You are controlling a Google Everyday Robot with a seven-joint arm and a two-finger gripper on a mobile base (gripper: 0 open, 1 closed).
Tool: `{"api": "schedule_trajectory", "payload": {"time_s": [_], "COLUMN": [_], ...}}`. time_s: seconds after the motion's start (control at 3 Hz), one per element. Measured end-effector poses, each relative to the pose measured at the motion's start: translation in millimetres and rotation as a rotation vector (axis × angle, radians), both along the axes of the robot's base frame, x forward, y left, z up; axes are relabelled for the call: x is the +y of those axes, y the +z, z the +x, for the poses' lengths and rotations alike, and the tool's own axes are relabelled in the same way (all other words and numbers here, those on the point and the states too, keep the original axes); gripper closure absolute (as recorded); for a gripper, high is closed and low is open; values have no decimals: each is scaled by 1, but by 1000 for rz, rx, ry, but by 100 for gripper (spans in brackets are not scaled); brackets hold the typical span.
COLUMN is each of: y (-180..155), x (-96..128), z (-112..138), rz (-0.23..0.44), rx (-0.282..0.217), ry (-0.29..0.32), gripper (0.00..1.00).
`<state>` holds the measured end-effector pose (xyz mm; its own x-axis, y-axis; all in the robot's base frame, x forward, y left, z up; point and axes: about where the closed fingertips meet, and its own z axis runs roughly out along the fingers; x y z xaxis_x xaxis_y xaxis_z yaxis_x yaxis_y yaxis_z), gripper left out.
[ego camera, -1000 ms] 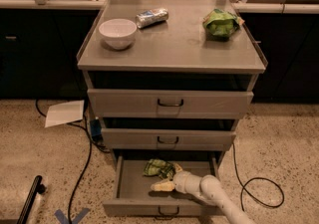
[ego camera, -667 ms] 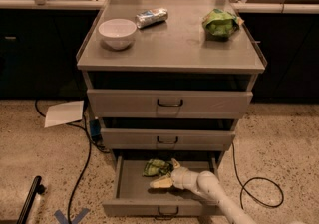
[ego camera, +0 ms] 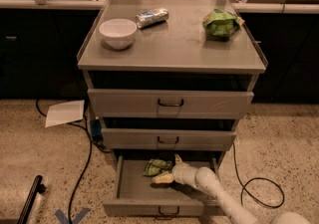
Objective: Pick green jalapeno chip bag from bottom drawer and place on counter
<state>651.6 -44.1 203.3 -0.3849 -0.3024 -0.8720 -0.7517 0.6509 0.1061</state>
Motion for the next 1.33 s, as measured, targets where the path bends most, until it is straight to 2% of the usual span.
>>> {"api": "schedule_trajectory", "payload": {"time_s": [0.33, 1.0, 1.33], "y": [-25, -62, -78], "x": [-7, -4, -3], "z": [-1, 4, 8], "rz": [-23, -14, -40], "rx": [33, 68, 89], "ry": [-43, -104, -126], "gripper": [0, 0, 19]}}
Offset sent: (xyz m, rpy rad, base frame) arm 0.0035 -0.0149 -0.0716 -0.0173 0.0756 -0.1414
